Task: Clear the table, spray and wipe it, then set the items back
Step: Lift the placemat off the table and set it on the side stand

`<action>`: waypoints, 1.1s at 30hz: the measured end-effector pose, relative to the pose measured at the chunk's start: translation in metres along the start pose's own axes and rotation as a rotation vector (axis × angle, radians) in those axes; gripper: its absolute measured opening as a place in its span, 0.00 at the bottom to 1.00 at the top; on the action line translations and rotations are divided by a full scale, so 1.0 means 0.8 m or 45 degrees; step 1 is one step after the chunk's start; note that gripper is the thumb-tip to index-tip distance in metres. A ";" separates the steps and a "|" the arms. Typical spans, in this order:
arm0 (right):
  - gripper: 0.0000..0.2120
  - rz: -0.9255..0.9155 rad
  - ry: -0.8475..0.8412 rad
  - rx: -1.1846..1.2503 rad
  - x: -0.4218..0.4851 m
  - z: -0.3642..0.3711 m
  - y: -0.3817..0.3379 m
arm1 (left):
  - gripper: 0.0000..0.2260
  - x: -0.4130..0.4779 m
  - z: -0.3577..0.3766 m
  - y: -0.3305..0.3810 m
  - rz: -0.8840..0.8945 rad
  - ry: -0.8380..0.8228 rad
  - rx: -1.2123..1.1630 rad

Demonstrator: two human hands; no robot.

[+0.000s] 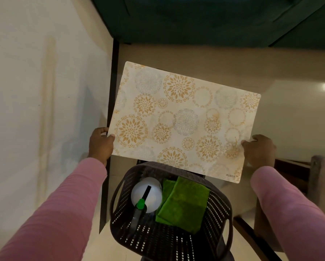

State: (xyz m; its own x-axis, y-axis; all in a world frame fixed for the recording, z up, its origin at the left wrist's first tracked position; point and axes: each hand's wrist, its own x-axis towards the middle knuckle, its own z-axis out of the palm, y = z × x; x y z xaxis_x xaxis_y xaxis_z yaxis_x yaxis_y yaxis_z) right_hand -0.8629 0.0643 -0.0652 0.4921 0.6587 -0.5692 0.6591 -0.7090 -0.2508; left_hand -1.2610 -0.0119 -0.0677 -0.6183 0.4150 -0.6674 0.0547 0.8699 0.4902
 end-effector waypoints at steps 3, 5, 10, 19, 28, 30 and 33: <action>0.22 -0.085 0.000 -0.059 -0.017 0.003 -0.011 | 0.17 -0.008 -0.002 -0.002 0.002 -0.011 0.011; 0.22 -0.144 0.013 -0.059 -0.031 0.006 -0.021 | 0.19 -0.016 -0.002 0.000 0.025 -0.019 0.044; 0.23 -0.341 -0.003 -0.082 -0.068 0.015 -0.042 | 0.22 -0.045 -0.004 0.011 0.237 0.037 0.222; 0.25 -0.667 -0.029 -0.109 -0.178 -0.019 -0.069 | 0.16 -0.150 -0.020 0.066 0.678 0.047 0.359; 0.26 -0.882 0.021 -0.255 -0.355 -0.102 -0.044 | 0.18 -0.340 -0.073 0.044 0.921 0.001 0.780; 0.26 -0.933 0.035 -0.290 -0.389 -0.119 -0.029 | 0.19 -0.381 -0.084 0.039 0.941 -0.023 0.850; 0.26 -1.001 0.069 -0.304 -0.433 -0.146 -0.002 | 0.20 -0.436 -0.099 0.029 0.942 -0.048 0.883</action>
State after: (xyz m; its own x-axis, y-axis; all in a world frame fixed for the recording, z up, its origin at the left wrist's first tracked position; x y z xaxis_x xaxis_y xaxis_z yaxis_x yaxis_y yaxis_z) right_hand -0.9681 -0.1334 0.2236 -0.1413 0.9561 -0.2566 0.9228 0.0333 -0.3839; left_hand -1.1059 -0.1575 0.2213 -0.2200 0.9100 -0.3513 0.8643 0.3488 0.3624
